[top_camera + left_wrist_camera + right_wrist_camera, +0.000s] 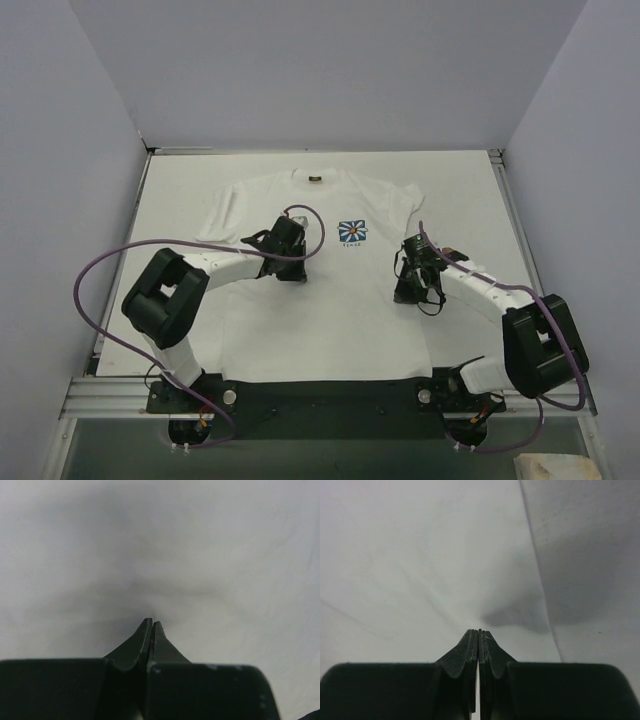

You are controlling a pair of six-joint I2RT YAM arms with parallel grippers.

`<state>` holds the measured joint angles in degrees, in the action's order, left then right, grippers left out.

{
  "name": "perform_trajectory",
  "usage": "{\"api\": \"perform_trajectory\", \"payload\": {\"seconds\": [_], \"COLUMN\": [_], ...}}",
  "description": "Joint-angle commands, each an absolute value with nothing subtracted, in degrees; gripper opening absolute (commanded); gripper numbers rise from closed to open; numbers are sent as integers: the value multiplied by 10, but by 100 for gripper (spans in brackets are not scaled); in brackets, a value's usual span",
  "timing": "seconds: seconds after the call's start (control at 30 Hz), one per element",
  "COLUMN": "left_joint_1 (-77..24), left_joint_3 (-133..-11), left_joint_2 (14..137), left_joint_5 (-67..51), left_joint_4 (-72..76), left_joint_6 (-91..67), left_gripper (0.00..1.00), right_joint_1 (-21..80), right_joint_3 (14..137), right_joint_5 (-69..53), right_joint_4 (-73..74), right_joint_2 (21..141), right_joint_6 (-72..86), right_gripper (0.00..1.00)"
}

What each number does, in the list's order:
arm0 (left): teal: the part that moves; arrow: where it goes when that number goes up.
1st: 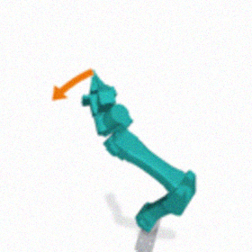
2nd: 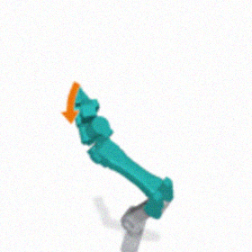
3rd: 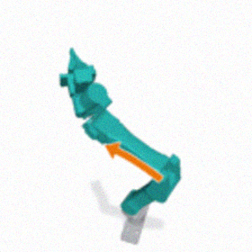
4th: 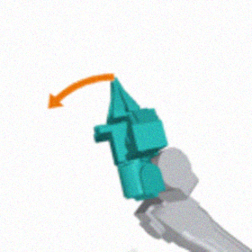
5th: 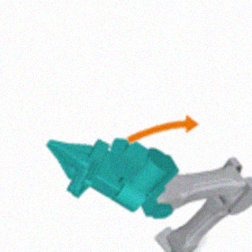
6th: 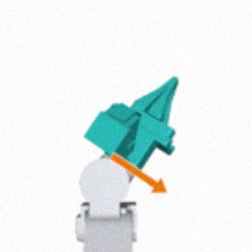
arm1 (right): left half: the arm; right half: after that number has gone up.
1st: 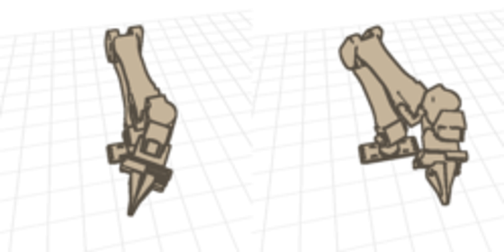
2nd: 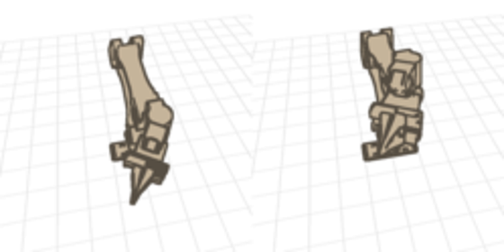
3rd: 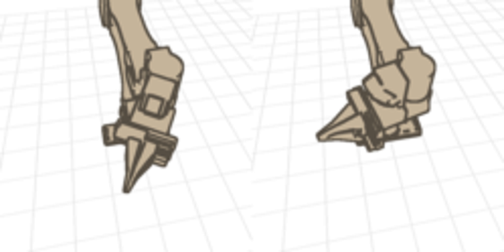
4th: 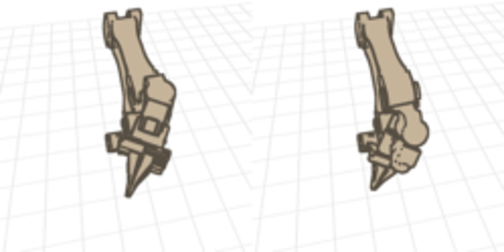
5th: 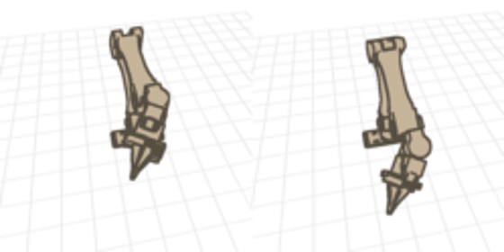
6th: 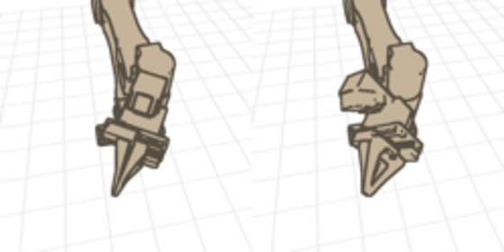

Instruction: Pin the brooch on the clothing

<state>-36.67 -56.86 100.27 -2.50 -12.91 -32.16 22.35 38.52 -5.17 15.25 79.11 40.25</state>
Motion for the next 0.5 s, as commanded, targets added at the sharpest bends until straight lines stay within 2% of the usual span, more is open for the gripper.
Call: {"api": "perform_trajectory", "payload": {"seconds": [0.0,0.07,0.17,0.3,0.37,0.4,0.43,0.47], "left_joint_1": [-369,-369,-369,-368,-369,-369,-369,-369], "left_joint_3": [-602,-615,-641,-675,-702,-714,-723,-733], "left_joint_2": [959,951,949,961,979,989,997,1017], "left_joint_5": [-43,-54,-69,-99,-129,-142,-156,-178], "left_joint_4": [-132,-127,-115,-77,-59,-48,-39,-30], "left_joint_6": [-296,-292,-292,-299,-308,-313,-318,-329], "left_gripper": [0,0,7,31,39,45,56,58], "right_joint_1": [192,169,132,65,37,10,2,-21], "right_joint_3": [451,476,490,485,481,478,476,473], "right_joint_5": [-14,-15,-29,-107,-136,-144,-150,-165], "right_joint_4": [197,194,175,133,119,117,113,110], "right_joint_2": [740,732,724,721,721,720,720,715], "right_joint_6": [374,358,335,325,323,323,322,320], "right_gripper": [0,0,2,10,18,27,47,59]}}
